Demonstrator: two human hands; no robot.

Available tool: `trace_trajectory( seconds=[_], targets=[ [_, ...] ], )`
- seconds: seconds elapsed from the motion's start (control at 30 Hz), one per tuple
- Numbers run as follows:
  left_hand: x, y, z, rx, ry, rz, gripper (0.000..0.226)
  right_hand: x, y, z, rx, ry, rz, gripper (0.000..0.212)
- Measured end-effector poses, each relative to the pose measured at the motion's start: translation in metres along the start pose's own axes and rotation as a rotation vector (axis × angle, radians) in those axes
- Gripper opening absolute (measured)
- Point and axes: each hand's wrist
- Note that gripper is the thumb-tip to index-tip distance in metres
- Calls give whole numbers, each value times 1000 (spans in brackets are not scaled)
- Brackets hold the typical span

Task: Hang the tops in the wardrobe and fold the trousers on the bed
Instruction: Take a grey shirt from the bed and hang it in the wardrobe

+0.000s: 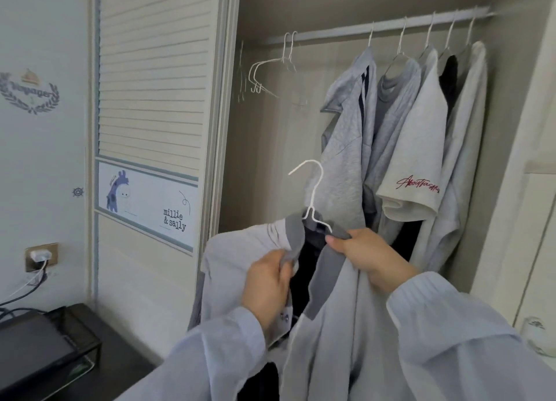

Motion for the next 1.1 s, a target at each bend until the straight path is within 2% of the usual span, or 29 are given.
trace_trajectory(
  seconds=[0.17,0.23,0.33,0.4,0.43,0.47,0.5,0.57,0.63,0.7,0.77,0.83,0.93,1.03,1.1],
  targets=[
    [-1,-11,7,-7,55,193,23,-6,10,4,109,-177,16,22],
    [-18,-20,13,69,69,122,36,-21,12,5,86,-215,-3,21],
    [-36,-46,18,297,-245,-80,55,-38,18,6,-17,-233,-15,16],
    [-43,-68,13,350,-427,4,56,-46,21,6,-73,-196,-11,19],
    [-44,-76,10,342,-425,83,48,-48,23,6,-104,-149,-10,22],
    [-43,-81,7,310,-392,165,36,-51,24,5,-146,-96,-6,23],
    [-41,-85,5,290,-334,195,34,-55,26,5,-187,-46,9,24],
    [-36,-95,7,225,-167,137,32,-69,33,5,-276,90,122,26],
    [-34,-104,11,183,-80,50,32,-89,42,6,-299,220,238,15],
    [-29,-112,11,140,-44,39,36,-101,47,0,-298,330,229,31],
    [-18,-119,8,117,-15,77,39,-100,46,-7,-318,374,151,38],
    [-4,-127,7,102,-52,32,38,-93,37,-10,-370,295,40,37],
    [16,-154,15,38,-81,18,37,-83,17,8,-324,127,-72,34],
    [33,-190,25,-101,124,64,56,-82,-14,35,-266,5,-91,31],
    [28,-193,-4,-109,249,88,53,-82,-39,57,-238,-48,-125,34]
  ],
)
Point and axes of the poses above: each hand's wrist, its own y-axis away from the middle knuckle, its own x-axis out of the palm, z = x × y, and after that the axes turned 3 degrees about x, right-handed
